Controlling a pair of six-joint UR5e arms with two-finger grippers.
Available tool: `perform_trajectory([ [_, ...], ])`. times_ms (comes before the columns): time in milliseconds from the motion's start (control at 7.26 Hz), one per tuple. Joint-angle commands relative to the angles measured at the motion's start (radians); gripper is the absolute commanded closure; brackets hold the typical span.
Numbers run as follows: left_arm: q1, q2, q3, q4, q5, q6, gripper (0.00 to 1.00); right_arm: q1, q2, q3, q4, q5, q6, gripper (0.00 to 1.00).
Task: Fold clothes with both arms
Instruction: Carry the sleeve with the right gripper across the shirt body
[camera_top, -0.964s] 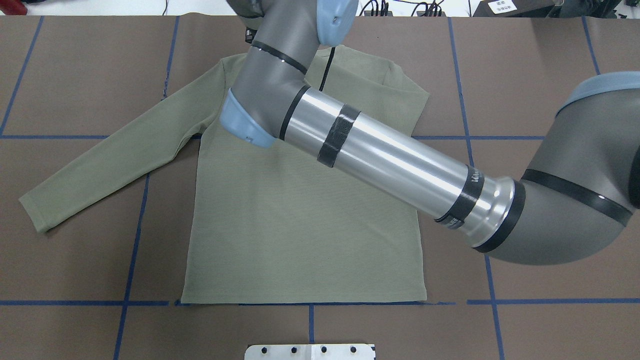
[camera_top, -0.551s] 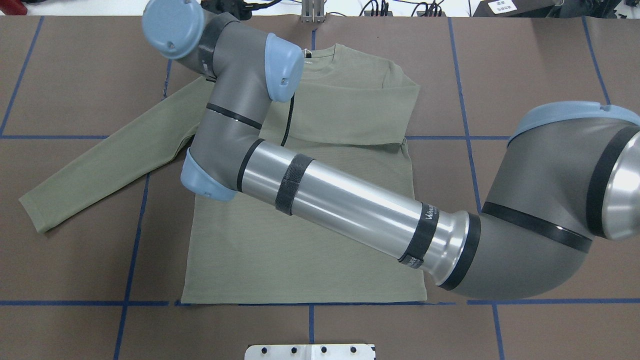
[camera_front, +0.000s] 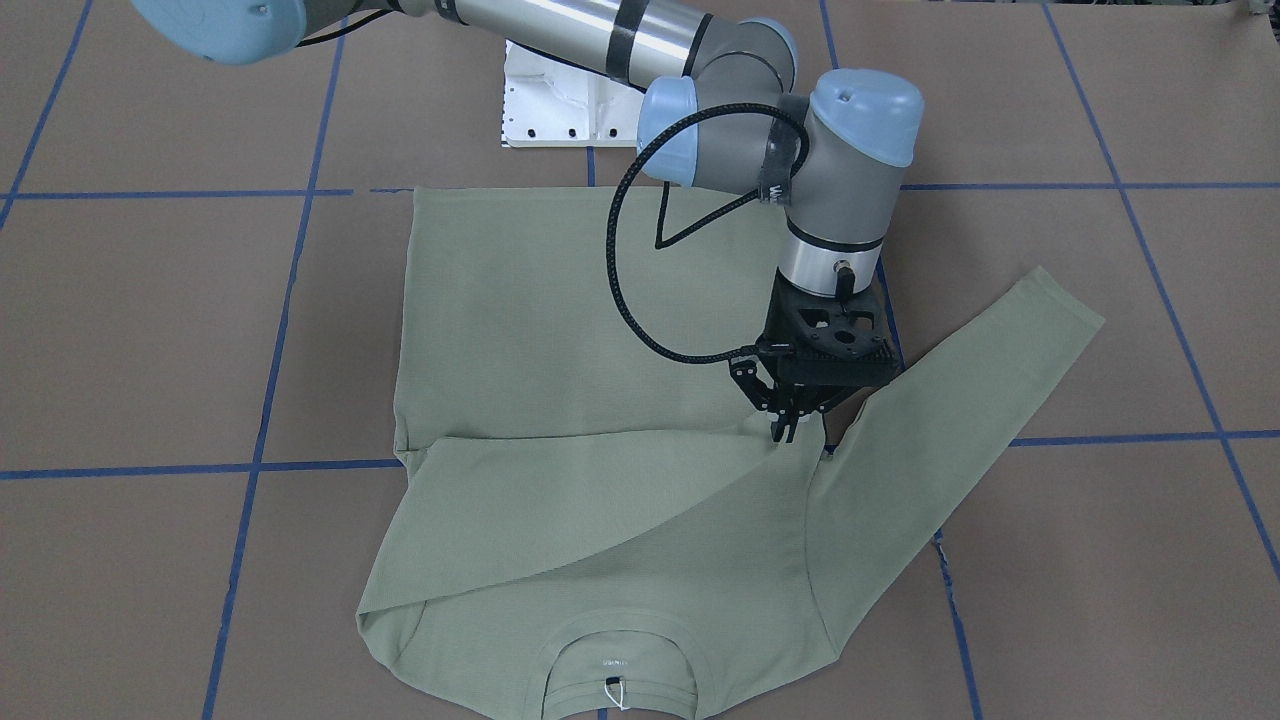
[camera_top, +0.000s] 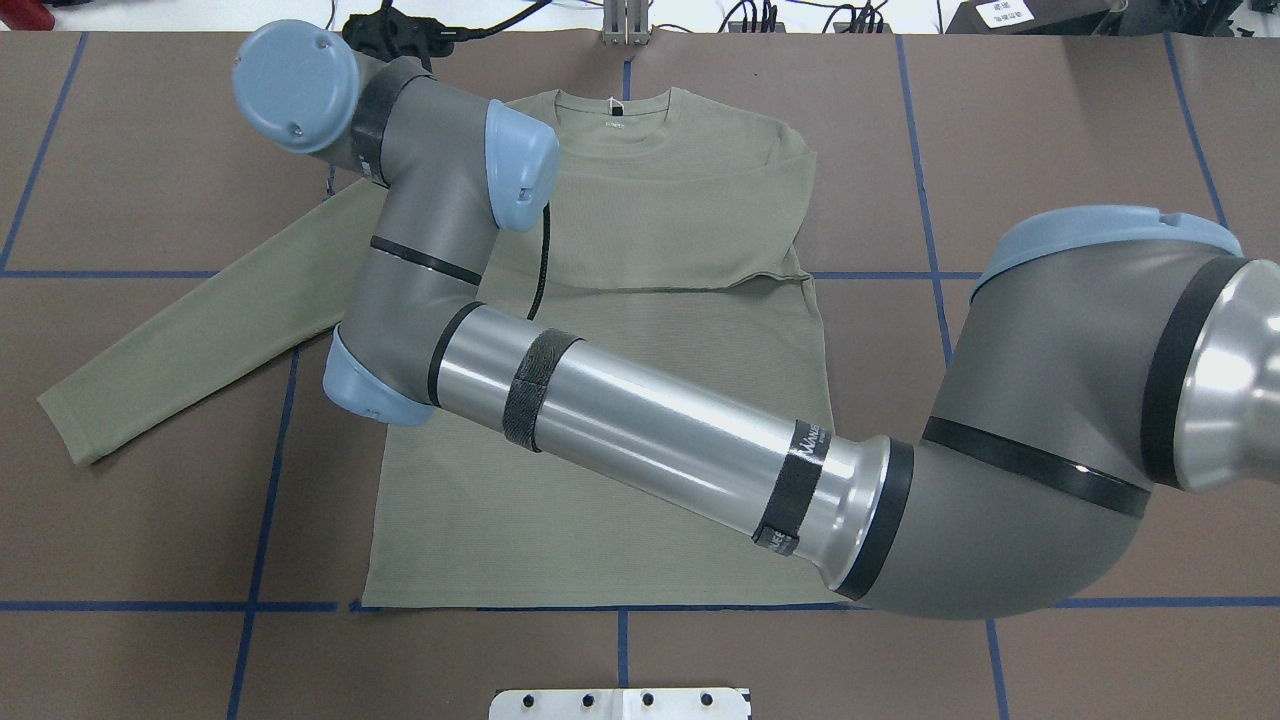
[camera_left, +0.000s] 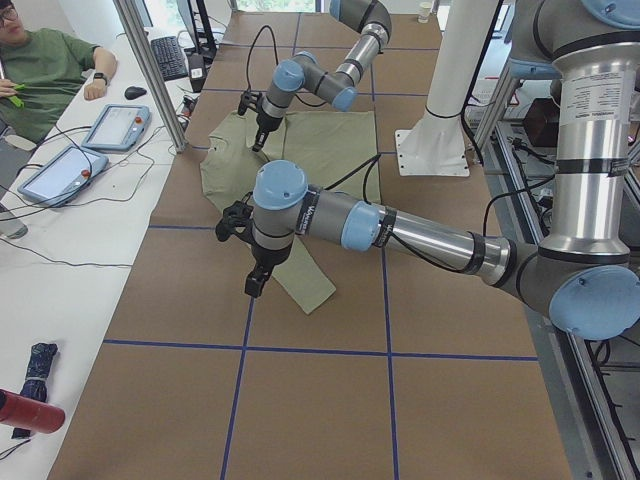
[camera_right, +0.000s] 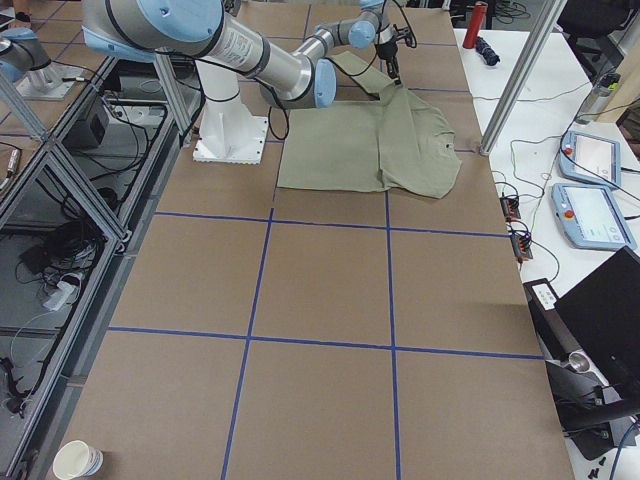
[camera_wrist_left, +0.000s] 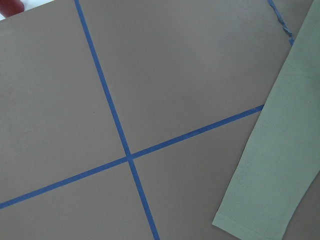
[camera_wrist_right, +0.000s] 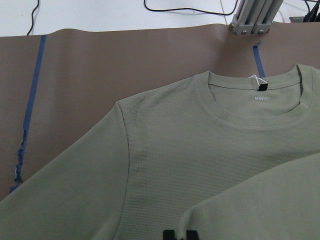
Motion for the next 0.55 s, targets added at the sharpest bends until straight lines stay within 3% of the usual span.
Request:
perform_trajectory([
  [0,0.0,-0.001,-0.001,-0.001,0.0,-0.003,0.0,-0.003,0.026,-0.008,0.011,-0.001,0.006,0.01],
  [138,0.002,-0.009,-0.003,-0.004,0.002,-0.003,0.0,0.002,0.032,-0.008,0.011,0.005,0.006,0.01],
  [275,0.011,-0.062,0.043,-0.07,-0.001,-0.012,0.0,0.023,0.032,-0.007,0.011,0.065,0.015,0.01],
  [413,0.016,-0.111,0.086,-0.148,-0.001,-0.108,0.0,0.082,0.021,-0.007,-0.003,0.23,0.032,0.0],
])
